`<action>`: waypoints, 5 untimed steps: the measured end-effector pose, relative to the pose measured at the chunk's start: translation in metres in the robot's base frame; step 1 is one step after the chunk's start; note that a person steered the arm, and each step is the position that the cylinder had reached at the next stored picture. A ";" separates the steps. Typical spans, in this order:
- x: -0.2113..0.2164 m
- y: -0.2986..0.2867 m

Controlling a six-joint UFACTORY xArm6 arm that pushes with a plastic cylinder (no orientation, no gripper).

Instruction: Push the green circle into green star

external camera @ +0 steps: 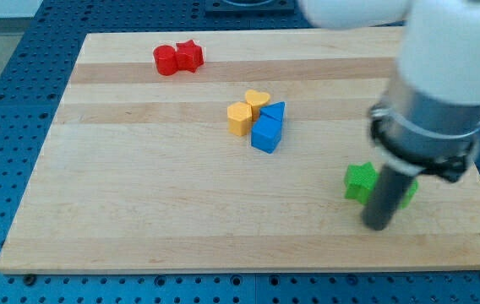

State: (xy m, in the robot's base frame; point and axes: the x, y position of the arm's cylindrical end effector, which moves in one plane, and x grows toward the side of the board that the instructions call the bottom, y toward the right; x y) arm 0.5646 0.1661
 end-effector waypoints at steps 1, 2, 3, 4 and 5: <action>-0.001 0.015; -0.016 0.017; -0.047 0.056; -0.079 0.058; -0.066 0.038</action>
